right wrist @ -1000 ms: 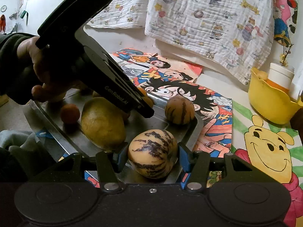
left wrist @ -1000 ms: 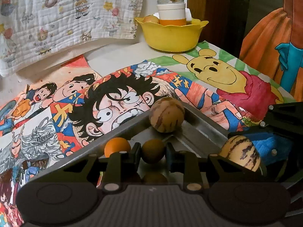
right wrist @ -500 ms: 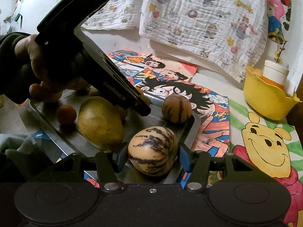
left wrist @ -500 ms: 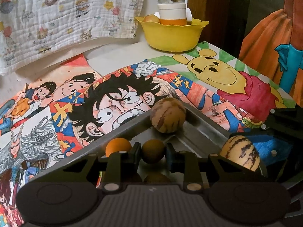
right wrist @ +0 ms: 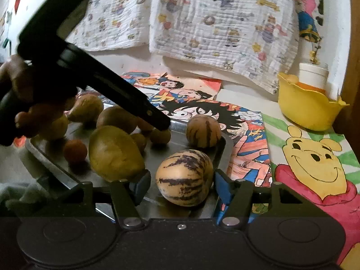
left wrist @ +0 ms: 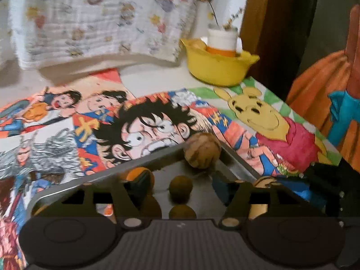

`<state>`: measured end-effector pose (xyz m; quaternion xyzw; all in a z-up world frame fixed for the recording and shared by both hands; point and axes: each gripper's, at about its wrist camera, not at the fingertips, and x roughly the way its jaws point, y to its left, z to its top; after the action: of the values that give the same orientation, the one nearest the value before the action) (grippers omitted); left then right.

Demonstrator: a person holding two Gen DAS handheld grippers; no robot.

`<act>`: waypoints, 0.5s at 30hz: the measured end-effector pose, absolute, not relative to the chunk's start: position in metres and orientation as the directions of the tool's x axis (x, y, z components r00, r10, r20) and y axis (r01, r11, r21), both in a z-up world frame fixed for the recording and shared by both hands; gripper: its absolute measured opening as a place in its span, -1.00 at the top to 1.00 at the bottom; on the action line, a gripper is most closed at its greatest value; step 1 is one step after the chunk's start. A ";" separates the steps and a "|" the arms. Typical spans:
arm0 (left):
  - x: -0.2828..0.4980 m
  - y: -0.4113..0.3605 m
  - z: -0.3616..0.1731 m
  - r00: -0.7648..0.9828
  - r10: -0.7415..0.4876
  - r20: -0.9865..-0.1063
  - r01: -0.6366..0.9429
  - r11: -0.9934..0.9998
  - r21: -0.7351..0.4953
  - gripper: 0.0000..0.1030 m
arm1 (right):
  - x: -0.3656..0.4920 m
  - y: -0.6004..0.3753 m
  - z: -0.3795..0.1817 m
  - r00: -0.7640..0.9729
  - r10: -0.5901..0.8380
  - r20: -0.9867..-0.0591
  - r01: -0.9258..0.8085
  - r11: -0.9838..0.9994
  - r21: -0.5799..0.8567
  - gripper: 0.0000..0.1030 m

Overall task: Organize fruits
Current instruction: 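Open the right tool onto the tray while the left tool releases the brown fruit there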

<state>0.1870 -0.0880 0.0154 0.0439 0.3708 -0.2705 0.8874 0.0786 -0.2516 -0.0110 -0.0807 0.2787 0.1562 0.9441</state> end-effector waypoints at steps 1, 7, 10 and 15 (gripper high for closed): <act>0.183 -0.085 0.018 0.597 -0.442 -0.670 0.499 0.858 -0.121 -0.67 | 0.078 -0.252 -0.011 0.800 0.246 -0.547 -0.330 0.942 -0.059 -0.38; 0.161 -0.067 0.026 0.664 -0.399 -0.633 0.425 0.897 -0.120 -0.85 | 0.071 -0.257 -0.010 0.825 0.234 -0.514 -0.283 0.959 -0.018 -0.55; 0.154 -0.057 0.028 0.687 -0.384 -0.617 0.388 0.912 -0.134 -0.94 | 0.065 -0.257 -0.007 0.845 0.223 -0.486 -0.258 0.966 -0.005 -0.62; 0.135 -0.037 0.030 0.744 -0.351 -0.569 0.316 0.935 -0.163 -0.99 | 0.052 -0.254 -0.001 0.888 0.200 -0.415 -0.206 0.978 0.030 -0.78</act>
<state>0.1347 -0.0372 0.0300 -0.0278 0.3103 -0.1786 0.9333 0.0519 -0.2542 -0.0013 -0.0075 0.2127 0.1045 0.9715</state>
